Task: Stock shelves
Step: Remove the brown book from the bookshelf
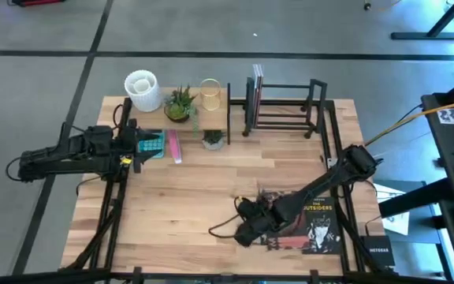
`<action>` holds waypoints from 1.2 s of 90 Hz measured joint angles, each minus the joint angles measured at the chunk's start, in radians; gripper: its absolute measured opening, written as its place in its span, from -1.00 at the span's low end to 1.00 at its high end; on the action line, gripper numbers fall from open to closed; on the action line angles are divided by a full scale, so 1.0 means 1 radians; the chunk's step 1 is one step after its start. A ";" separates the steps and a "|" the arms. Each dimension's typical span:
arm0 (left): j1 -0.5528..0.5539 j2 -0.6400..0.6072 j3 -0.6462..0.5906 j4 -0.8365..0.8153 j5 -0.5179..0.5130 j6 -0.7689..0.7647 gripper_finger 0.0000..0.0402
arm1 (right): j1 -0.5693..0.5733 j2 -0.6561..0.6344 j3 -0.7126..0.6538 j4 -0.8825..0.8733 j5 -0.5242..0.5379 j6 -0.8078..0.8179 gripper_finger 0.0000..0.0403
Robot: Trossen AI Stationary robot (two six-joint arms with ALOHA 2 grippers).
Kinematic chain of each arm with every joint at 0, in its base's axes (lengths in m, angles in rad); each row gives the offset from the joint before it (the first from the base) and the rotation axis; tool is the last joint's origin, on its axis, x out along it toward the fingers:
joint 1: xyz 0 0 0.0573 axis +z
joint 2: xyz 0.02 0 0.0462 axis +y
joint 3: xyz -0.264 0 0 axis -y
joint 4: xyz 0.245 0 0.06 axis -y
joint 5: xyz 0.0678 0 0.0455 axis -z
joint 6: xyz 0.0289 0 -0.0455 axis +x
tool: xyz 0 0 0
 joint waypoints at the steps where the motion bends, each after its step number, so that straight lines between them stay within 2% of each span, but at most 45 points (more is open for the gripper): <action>1: 0.000 0.002 0.000 0.000 0.000 0.000 0.18 | -0.008 -0.005 0.000 -0.005 0.023 -0.008 0.28; 22: 0.000 0.046 0.000 0.000 -0.003 0.000 0.18 | -0.172 -0.232 0.000 -0.164 0.369 -0.147 0.28; 31: 0.000 0.061 0.000 0.001 -0.003 0.000 0.18 | -0.270 -0.366 0.001 -0.245 0.436 -0.152 0.28; 38: 0.000 0.066 0.000 -0.001 -0.003 0.000 0.18 | -0.369 -0.449 -0.007 -0.280 0.422 -0.140 0.28; 45: 0.000 0.066 0.000 0.001 -0.003 0.000 0.18 | -0.475 -0.497 -0.026 -0.282 0.340 -0.138 0.28; 55: 0.000 0.066 0.000 -0.001 -0.003 0.001 0.18 | -0.592 -0.498 -0.050 -0.243 0.237 -0.191 0.28; 66: 0.000 0.065 0.000 0.000 -0.003 0.003 0.18 | -0.662 -0.469 -0.089 -0.133 0.176 -0.263 0.28; 83: 0.000 0.065 0.000 0.000 0.021 0.004 0.18 | -0.711 -0.431 -0.101 -0.105 0.178 -0.275 0.28; 99: 0.000 0.065 0.000 0.017 0.161 0.026 0.18 | -0.722 -0.396 -0.102 -0.093 0.239 -0.298 0.28; 108: -0.001 0.065 0.000 0.022 0.192 0.026 0.18 | -0.721 -0.385 -0.102 -0.092 0.279 -0.301 0.28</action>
